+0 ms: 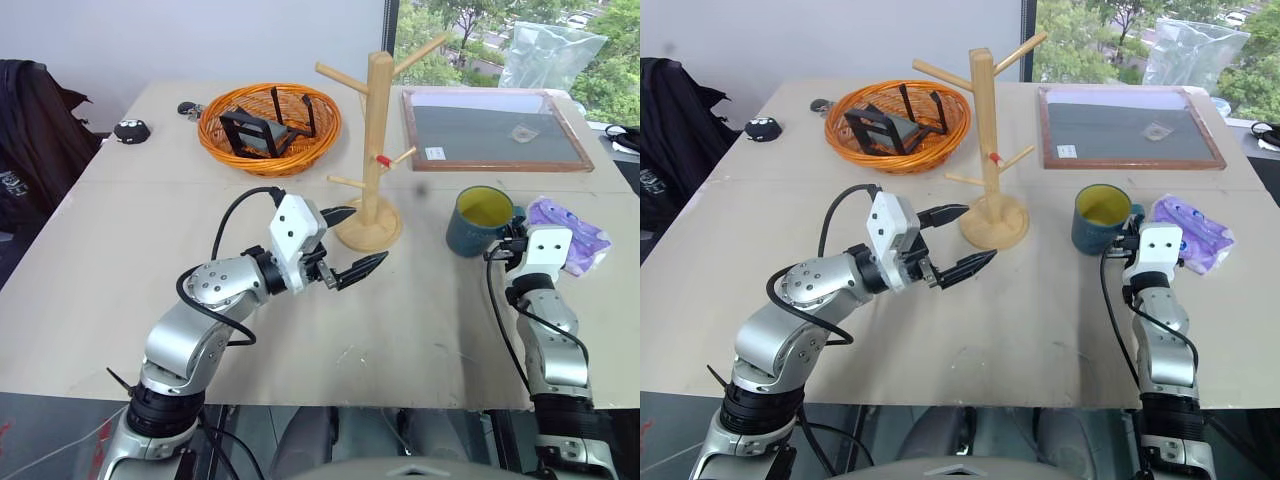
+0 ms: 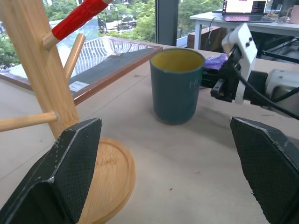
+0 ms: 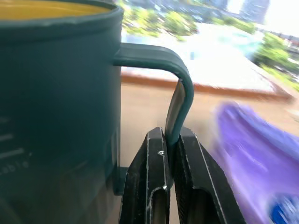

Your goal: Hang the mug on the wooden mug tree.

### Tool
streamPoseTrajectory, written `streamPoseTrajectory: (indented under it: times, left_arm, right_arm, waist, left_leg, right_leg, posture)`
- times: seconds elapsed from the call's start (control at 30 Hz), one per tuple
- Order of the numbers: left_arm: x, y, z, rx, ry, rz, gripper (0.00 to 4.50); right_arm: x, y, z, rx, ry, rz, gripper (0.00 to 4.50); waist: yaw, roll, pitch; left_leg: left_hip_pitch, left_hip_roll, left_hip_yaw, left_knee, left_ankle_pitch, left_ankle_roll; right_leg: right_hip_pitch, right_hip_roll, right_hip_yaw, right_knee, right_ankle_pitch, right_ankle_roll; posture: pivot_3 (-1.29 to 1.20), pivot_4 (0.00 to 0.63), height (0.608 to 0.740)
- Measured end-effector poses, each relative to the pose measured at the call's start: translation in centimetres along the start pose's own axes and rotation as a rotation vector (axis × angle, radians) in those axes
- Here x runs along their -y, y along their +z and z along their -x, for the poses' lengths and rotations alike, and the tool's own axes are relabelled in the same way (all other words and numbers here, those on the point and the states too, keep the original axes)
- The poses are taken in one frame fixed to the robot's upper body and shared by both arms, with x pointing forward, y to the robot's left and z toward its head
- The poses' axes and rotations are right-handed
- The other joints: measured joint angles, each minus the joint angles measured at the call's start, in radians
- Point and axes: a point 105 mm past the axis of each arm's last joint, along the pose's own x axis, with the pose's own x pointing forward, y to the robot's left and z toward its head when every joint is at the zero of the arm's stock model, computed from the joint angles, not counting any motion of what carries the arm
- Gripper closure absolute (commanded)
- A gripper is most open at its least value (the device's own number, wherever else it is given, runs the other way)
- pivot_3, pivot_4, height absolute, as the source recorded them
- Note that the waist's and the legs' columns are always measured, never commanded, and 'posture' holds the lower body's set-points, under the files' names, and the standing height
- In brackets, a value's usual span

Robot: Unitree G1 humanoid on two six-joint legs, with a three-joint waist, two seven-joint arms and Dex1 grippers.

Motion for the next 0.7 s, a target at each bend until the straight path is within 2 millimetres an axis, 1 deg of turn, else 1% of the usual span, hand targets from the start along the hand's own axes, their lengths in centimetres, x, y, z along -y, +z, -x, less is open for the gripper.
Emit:
streamPoseTrajectory:
  times: [0.1,0.13,0.3,0.37,0.4,0.43,0.47,0.57,0.6,0.67,0.7]
  left_arm:
    - [-0.1,0.0,0.0,0.0,0.006,0.005,0.0]
    - [-0.1,0.0,0.1,0.0,0.008,0.005,0.0]
    - [-0.5,0.2,0.5,0.024,0.04,0.03,0.0]
    - [-0.3,0.4,0.9,0.052,0.047,0.038,0.0]
    - [-0.3,0.5,1.0,0.069,0.051,0.037,0.0]
    - [-0.3,0.6,1.2,0.078,0.057,0.038,0.0]
    - [-0.3,0.8,1.4,0.091,0.066,0.035,0.0]
    - [0.0,1.1,1.6,0.117,0.069,0.033,0.0]
    - [0.0,1.2,1.8,0.121,0.072,0.033,0.0]
    - [0.0,1.1,2.2,0.126,0.087,0.043,0.0]
    - [-0.1,1.0,2.6,0.125,0.096,0.046,0.0]
  right_arm:
    - [0.0,2.1,-0.7,0.047,0.082,-0.012,4.43]
    - [0.0,2.4,-0.8,0.051,0.104,-0.017,4.43]
    - [-1.3,6.2,-1.4,0.055,0.376,-0.021,4.43]
    - [-1.8,8.3,-1.7,0.028,0.524,-0.001,4.43]
    - [-2.0,9.6,-1.6,0.019,0.598,0.024,4.43]
    - [-2.2,10.4,-1.5,0.022,0.635,0.042,4.43]
    - [-2.7,11.3,-1.0,0.006,0.715,0.071,4.43]
    - [-3.9,12.4,-0.1,-0.044,0.85,0.107,4.43]
    - [-4.4,12.4,0.0,-0.07,0.884,0.118,4.43]
    - [-5.3,13.1,0.1,-0.098,0.942,0.151,4.43]
    - [-6.1,14.0,-0.1,-0.1,0.966,0.181,4.43]
  waist:
    - [0.0,0.0,0.0]
    - [0.0,0.0,0.0]
    - [0.0,0.0,0.0]
    - [0.0,0.002,0.002]
    - [0.001,0.002,0.002]
    - [0.001,0.001,0.002]
    - [0.003,0.001,0.002]
    - [0.005,0.0,0.002]
    - [0.004,0.001,0.002]
    - [0.001,0.001,0.002]
    - [-0.001,0.001,0.002]
  left_leg:
    - [0.0,0.0,0.0,0.0,0.0,0.0]
    - [0.0,0.0,0.0,0.0,0.0,0.0]
    - [0.0,0.001,0.0,0.0,0.0,0.001]
    - [-0.001,0.001,0.0,0.0,-0.001,0.002]
    - [-0.001,0.001,-0.001,0.0,-0.002,0.004]
    - [-0.001,0.001,-0.001,0.0,-0.002,0.004]
    - [-0.002,0.002,-0.002,0.0,-0.002,0.004]
    - [-0.003,0.002,-0.004,0.001,-0.003,0.005]
    - [-0.003,0.001,-0.002,0.001,-0.003,0.005]
    - [-0.003,0.001,-0.002,0.001,-0.003,0.005]
    - [-0.003,0.002,-0.002,0.001,-0.003,0.005]
  right_leg:
    - [0.0,0.0,0.0,0.0,0.0,0.0]
    - [0.0,0.0,0.0,0.0,0.0,0.0]
    - [0.0,0.0,0.0,-0.001,0.0,0.0]
    - [0.0,-0.001,0.0,-0.001,0.0,0.0]
    - [0.0,-0.001,-0.001,-0.001,0.0,0.0]
    - [0.0,-0.001,-0.001,-0.002,0.0,0.0]
    - [0.0,-0.001,-0.002,-0.002,0.0,0.0]
    - [0.0,-0.001,-0.003,-0.003,0.0,0.0]
    - [0.0,-0.002,-0.002,-0.003,0.0,0.0]
    - [-0.001,-0.002,-0.002,-0.002,0.0,0.0]
    - [-0.001,-0.002,-0.002,-0.002,0.0,0.0]
  posture:
    - [0.0,0.15,0.737]
    - [0.0,0.15,0.737]
    - [0.0,0.15,0.737]
    - [0.0,0.15,0.737]
    - [0.0,0.15,0.737]
    - [0.0,0.15,0.737]
    - [0.0,0.15,0.737]
    - [0.0,0.15,0.737]
    - [0.0,0.15,0.737]
    - [0.0,0.15,0.737]
    - [0.0,0.15,0.737]
